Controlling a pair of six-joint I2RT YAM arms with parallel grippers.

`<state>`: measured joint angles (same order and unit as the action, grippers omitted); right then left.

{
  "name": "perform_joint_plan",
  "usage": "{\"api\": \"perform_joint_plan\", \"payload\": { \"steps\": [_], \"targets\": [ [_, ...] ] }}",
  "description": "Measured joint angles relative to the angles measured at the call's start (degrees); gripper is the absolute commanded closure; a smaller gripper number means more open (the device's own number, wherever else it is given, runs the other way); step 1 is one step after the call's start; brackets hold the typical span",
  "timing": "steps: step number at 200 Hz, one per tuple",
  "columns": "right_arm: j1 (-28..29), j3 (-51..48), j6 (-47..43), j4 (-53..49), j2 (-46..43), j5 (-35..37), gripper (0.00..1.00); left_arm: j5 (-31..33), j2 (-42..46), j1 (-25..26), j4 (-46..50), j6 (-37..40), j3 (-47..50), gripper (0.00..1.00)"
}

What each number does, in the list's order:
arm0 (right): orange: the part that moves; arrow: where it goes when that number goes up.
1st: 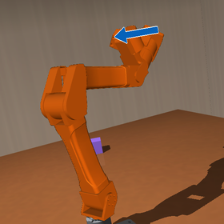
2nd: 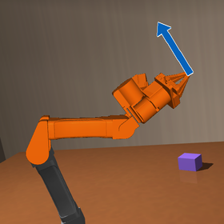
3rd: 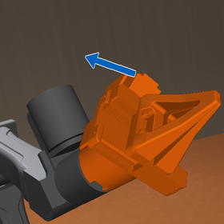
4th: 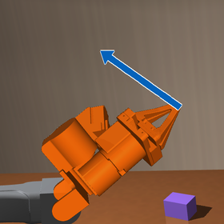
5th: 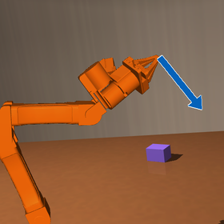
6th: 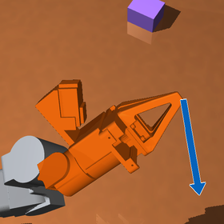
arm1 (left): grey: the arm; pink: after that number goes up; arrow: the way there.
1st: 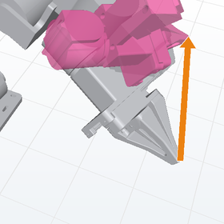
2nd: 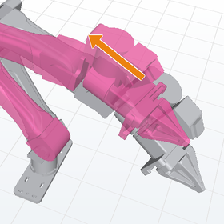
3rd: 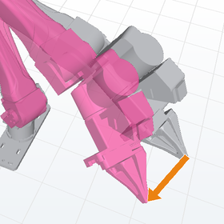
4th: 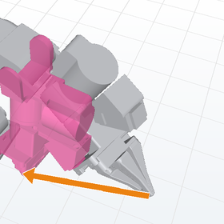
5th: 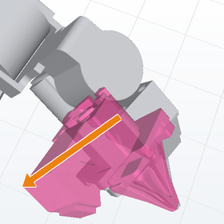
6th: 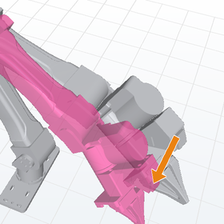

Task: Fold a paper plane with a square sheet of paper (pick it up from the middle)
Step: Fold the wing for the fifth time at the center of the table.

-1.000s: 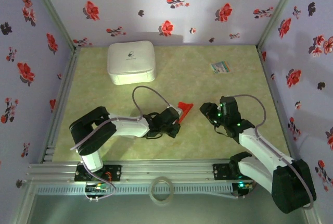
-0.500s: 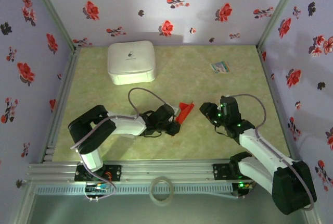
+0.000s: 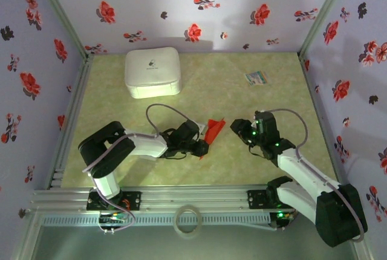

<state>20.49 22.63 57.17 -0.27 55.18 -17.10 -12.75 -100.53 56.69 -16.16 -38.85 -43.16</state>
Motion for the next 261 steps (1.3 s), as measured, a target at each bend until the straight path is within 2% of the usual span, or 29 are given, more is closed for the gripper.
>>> {"api": "perform_joint_plan", "payload": {
  "steps": [40, 101, 161, 214, 261],
  "targets": [
    [0.0, 0.0, -0.2, 3.6, 4.5, -4.3, 0.61, -2.1, -0.3, -1.1, -1.6, -1.2, 0.6, 0.89],
    [2.2, 0.2, -1.7, 7.3, 13.5, -9.6, 0.78, -6.3, -2.5, -2.4, -1.8, -1.9, -0.9, 0.91],
    [5.4, 1.7, -2.8, 9.7, 19.0, -11.3, 0.84, -11.9, -4.3, -4.4, -0.2, -3.3, -2.9, 0.92],
    [6.5, 2.6, -3.2, 11.4, 21.8, -11.5, 0.88, -14.3, -6.2, -5.0, 5.6, -3.1, -7.1, 0.92],
    [7.1, 4.1, -3.2, 13.1, 24.9, -11.7, 0.91, -16.9, -7.2, -5.9, 5.5, -4.0, -7.8, 0.94]
  ]
}}
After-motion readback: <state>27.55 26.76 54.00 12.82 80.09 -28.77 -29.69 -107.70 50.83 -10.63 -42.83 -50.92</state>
